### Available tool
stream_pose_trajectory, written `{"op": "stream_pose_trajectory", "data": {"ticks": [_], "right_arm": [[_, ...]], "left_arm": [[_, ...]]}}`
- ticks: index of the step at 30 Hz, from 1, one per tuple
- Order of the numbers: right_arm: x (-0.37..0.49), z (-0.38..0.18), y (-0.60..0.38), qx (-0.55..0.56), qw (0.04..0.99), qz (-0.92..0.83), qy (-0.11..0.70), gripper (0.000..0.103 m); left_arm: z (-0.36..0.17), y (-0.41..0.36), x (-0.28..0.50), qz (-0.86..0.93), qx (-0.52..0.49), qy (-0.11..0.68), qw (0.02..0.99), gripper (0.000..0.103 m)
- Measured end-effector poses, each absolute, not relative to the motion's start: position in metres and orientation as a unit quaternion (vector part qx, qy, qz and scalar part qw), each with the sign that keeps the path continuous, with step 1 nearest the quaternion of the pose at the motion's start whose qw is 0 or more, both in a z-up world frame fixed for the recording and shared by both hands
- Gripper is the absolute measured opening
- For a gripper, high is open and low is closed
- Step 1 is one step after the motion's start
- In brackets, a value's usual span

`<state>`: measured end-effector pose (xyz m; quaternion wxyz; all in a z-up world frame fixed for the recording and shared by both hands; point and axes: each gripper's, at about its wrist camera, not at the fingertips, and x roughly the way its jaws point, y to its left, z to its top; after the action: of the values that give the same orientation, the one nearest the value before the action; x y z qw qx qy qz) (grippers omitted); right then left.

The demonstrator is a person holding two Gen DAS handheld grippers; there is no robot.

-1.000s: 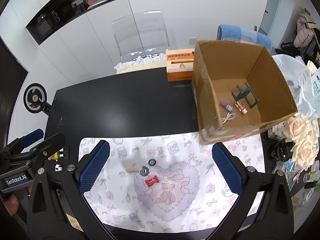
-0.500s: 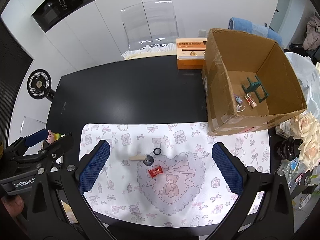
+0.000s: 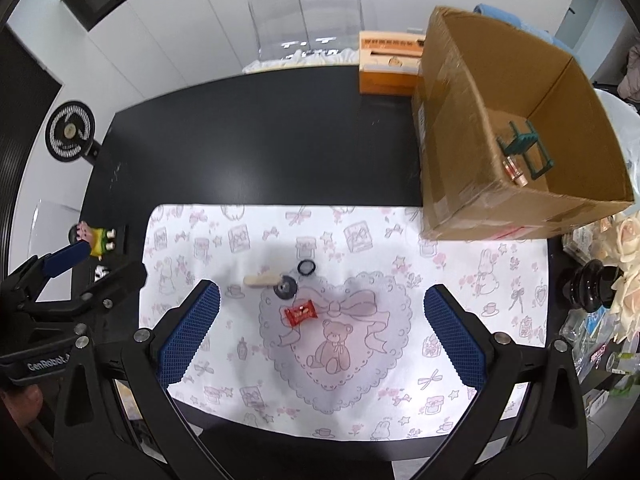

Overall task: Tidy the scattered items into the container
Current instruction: 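Move both open tools back from the box toward the mat, then close the left tool on the wooden stick while the right tool approaches the red candy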

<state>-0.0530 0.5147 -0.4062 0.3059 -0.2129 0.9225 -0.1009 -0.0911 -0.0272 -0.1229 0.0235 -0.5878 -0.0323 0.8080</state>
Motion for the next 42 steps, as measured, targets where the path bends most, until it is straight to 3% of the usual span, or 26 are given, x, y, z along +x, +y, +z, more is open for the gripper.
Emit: {"op": "stream_pose_trajectory", "data": {"ticks": [22,28,42], "right_arm": [[-0.165,-0.429,0.444,-0.223,0.221,-0.148,0.938,0.103],[-0.194,-0.434,0.433,-0.225,0.213,-0.138,0.941,0.103],[-0.241,-0.447,0.412,-0.275,0.184,-0.172,0.928,0.103]], "left_arm": [[-0.254,-0.027,-0.078,0.756,-0.654,-0.041,0.008,0.102],[-0.285,-0.022,-0.075,0.749,-0.661,-0.036,0.032,0.087],[-0.328,-0.026,-0.103,0.735,-0.675,-0.045,0.044,0.086]]}}
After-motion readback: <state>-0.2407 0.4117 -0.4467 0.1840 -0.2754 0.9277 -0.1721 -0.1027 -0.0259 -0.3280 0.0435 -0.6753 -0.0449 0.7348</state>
